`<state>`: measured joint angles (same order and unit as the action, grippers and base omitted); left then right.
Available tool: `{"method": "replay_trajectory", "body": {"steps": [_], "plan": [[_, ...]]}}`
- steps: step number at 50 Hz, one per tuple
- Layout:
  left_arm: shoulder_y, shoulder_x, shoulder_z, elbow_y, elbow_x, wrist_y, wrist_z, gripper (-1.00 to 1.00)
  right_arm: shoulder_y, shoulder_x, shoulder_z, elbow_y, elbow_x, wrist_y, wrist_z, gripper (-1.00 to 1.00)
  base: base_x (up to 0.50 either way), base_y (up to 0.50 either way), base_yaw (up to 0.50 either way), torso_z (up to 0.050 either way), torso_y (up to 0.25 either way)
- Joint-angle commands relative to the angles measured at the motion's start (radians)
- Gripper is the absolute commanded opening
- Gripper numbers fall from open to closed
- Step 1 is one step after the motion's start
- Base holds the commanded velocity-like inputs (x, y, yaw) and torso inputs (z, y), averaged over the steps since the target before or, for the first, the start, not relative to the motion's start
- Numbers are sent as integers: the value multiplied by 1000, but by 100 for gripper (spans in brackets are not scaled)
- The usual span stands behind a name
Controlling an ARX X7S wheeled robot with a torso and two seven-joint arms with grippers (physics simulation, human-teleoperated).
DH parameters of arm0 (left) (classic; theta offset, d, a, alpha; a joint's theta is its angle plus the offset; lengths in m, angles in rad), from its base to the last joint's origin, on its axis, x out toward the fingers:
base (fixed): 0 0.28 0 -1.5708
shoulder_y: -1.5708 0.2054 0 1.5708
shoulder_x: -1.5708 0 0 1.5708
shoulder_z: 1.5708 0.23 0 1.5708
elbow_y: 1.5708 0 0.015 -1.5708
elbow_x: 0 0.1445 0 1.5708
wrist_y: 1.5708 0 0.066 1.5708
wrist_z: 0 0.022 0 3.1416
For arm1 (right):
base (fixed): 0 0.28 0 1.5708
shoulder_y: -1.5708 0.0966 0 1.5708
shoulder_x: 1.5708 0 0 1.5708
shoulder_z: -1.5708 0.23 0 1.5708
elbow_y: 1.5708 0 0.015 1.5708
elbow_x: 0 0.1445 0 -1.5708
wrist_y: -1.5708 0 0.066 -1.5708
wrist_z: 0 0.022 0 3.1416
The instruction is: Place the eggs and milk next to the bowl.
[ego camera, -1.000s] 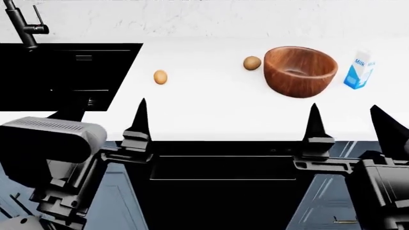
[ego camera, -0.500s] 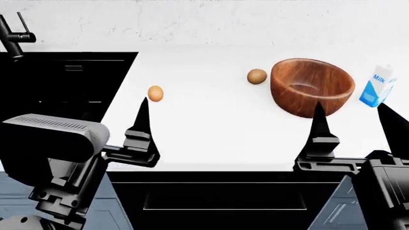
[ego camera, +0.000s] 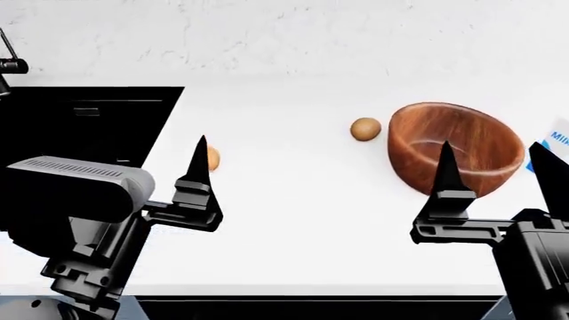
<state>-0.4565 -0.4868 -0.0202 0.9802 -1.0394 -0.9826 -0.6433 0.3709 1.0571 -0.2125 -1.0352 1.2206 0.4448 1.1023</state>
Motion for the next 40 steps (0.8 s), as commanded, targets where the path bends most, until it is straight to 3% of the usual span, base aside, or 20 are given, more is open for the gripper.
{"method": "replay_trajectory", "body": {"steps": [1, 13, 22, 26, 40], "plan": [[-1, -8, 9, -3, -5, 7, -10, 100, -4, 14, -14, 2, -10, -20, 3, 100, 289, 0, 0, 0, 0], [21, -12, 5, -17, -31, 17, -21, 100, -5, 21, -30, 6, -26, -31, 7, 100, 134, 0, 0, 0, 0], [-123, -69, -26, -201, -380, -111, -181, 100, 9, 30, -38, 8, -7, -35, 15, 100, 0, 0, 0, 0, 0], [-193, -76, -14, -307, -450, -133, -209, 100, 1, 31, -39, 15, -13, -42, 10, 100, 0, 0, 0, 0, 0], [-237, -55, 76, -485, -318, -133, -96, 100, -6, 41, -47, 6, -19, -57, 11, 100, 0, 0, 0, 0, 0]]}}
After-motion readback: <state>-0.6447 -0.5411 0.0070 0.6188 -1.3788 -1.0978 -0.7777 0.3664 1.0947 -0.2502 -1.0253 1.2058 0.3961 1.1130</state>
